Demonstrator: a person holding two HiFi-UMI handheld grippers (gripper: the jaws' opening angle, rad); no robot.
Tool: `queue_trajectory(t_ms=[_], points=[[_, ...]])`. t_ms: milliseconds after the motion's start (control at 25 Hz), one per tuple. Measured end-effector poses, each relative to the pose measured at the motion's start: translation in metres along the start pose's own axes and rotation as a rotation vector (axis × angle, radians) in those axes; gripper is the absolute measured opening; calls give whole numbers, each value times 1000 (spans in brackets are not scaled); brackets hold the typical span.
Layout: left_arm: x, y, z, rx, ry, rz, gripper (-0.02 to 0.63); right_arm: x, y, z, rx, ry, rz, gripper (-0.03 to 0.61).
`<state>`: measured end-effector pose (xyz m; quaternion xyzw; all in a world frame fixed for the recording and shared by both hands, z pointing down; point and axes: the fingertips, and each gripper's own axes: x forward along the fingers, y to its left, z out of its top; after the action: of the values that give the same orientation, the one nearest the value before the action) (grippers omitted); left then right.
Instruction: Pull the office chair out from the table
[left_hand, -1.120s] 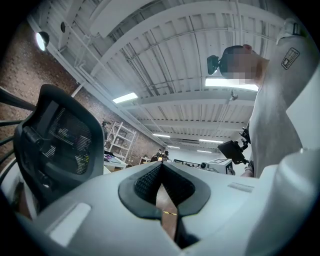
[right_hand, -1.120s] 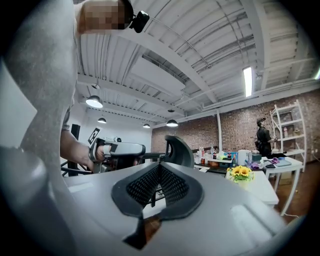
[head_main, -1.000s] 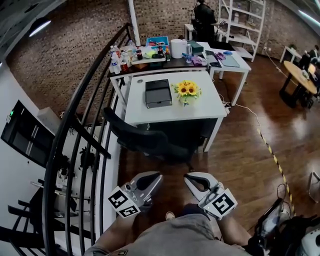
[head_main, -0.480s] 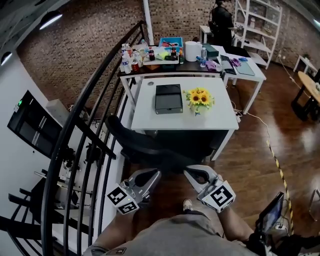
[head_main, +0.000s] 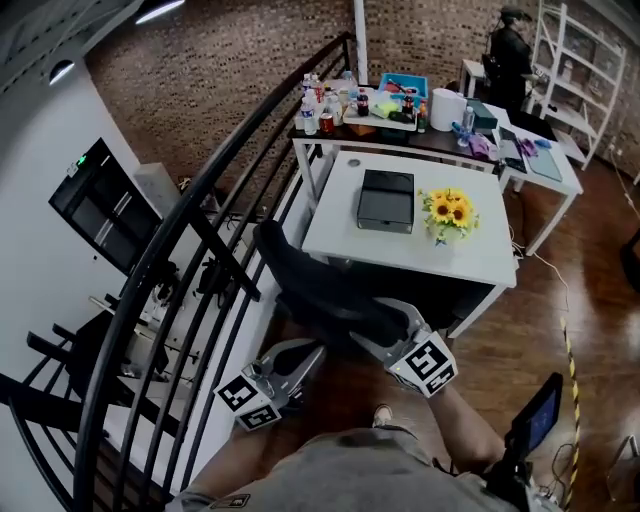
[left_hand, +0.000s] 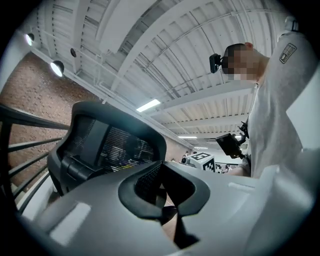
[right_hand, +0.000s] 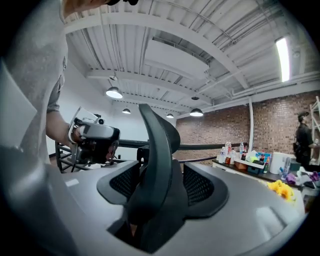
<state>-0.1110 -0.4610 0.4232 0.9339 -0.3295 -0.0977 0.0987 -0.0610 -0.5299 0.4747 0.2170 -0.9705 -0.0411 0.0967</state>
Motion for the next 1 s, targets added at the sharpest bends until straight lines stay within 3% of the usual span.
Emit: queue_trajectory(t_ms=[160,320,400,1000], points=[[-6,7,2,3,-7,40,2,25,3,-1,13,26,38,256],[-7,11,3,9,-9,53,2,32,11,1,-3,13,55,147],[-6,11,5,12,-12,54,2,32,13,1,2,12,58,130],[-12,14,9,18,-28,57,2,19,11,-2,57,33,60,95]])
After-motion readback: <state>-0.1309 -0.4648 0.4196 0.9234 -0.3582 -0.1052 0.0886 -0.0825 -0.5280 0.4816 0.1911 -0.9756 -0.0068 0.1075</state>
